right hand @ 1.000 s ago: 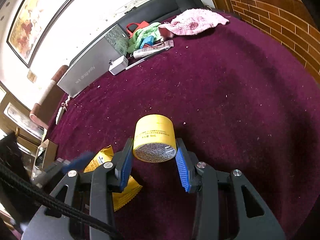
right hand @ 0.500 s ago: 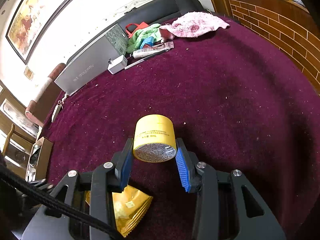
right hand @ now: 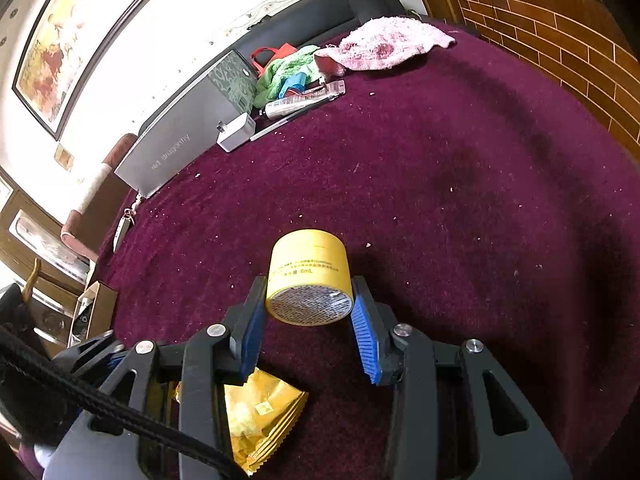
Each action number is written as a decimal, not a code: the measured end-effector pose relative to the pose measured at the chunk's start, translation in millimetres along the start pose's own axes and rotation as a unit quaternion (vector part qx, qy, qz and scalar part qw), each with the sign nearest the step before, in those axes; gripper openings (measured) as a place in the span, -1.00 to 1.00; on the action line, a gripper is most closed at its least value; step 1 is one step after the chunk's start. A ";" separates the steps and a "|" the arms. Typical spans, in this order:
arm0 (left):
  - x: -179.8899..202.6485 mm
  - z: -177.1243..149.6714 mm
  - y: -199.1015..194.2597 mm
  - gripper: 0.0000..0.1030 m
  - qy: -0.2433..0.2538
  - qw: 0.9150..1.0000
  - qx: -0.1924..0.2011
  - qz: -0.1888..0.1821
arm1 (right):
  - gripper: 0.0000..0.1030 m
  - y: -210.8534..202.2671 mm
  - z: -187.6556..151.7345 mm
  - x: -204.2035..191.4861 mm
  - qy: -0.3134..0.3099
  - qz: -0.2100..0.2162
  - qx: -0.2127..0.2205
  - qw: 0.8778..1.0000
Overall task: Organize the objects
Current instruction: 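Lift the cracker packet with the left gripper while the right holds the tape roll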
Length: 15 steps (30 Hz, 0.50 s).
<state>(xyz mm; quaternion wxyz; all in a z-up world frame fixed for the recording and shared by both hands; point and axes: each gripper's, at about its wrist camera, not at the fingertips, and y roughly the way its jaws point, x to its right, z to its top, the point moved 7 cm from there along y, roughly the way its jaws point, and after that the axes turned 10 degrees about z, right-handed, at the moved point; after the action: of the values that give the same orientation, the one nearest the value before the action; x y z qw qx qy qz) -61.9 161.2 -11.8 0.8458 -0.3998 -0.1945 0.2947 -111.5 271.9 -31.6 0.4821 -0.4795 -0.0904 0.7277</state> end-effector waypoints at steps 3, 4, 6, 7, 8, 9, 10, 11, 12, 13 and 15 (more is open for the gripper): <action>16.5 6.5 20.5 0.46 0.013 1.000 -0.003 0.001 | -0.26 0.1 1.0 1.4 0.007 0.008 0.000 1.000; 26.2 7.6 23.8 0.52 0.027 1.000 0.002 0.002 | -0.26 0.1 1.2 1.8 0.009 0.011 0.000 1.000; 45.1 4.7 30.9 0.73 0.069 0.997 -0.002 0.040 | -0.26 0.3 1.6 1.6 0.007 0.012 0.000 1.000; 52.1 1.5 34.6 0.73 0.098 0.992 -0.011 0.075 | -0.27 0.3 1.8 1.6 0.006 0.011 0.000 1.000; 56.9 0.8 32.5 0.59 0.104 0.991 -0.007 0.085 | -0.27 0.7 1.7 0.8 0.002 0.008 0.000 1.000; 59.8 -0.7 31.3 0.37 0.100 0.992 -0.012 0.079 | -0.27 1.2 1.5 -0.2 -0.004 0.004 -0.001 1.000; 61.8 -2.5 28.4 0.24 0.095 0.992 -0.010 0.079 | -0.27 1.5 1.6 -0.8 -0.009 0.001 -0.002 1.000; 61.2 -5.0 25.3 0.15 0.085 0.993 -0.011 0.084 | -0.27 1.5 1.8 -0.2 -0.007 0.003 -0.001 1.000; 58.3 -7.4 21.4 0.11 0.066 0.994 -0.012 0.082 | -0.27 1.5 1.5 0.3 -0.006 0.004 -0.001 1.000; 55.5 -9.8 17.9 0.10 0.050 0.996 -0.011 0.078 | -0.27 1.4 1.1 -0.1 -0.009 0.003 -0.001 1.000; 47.5 -15.9 8.3 0.07 0.020 0.997 -0.009 0.078 | -0.27 2.6 -0.2 -3.0 -0.026 -0.010 -0.004 1.000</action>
<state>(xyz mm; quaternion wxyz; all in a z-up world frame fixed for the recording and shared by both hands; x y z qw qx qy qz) -20.0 187.6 -23.5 0.8204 -0.4270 -0.1484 0.3501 -112.7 268.1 -31.5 0.4850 -0.4612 -0.1107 0.7347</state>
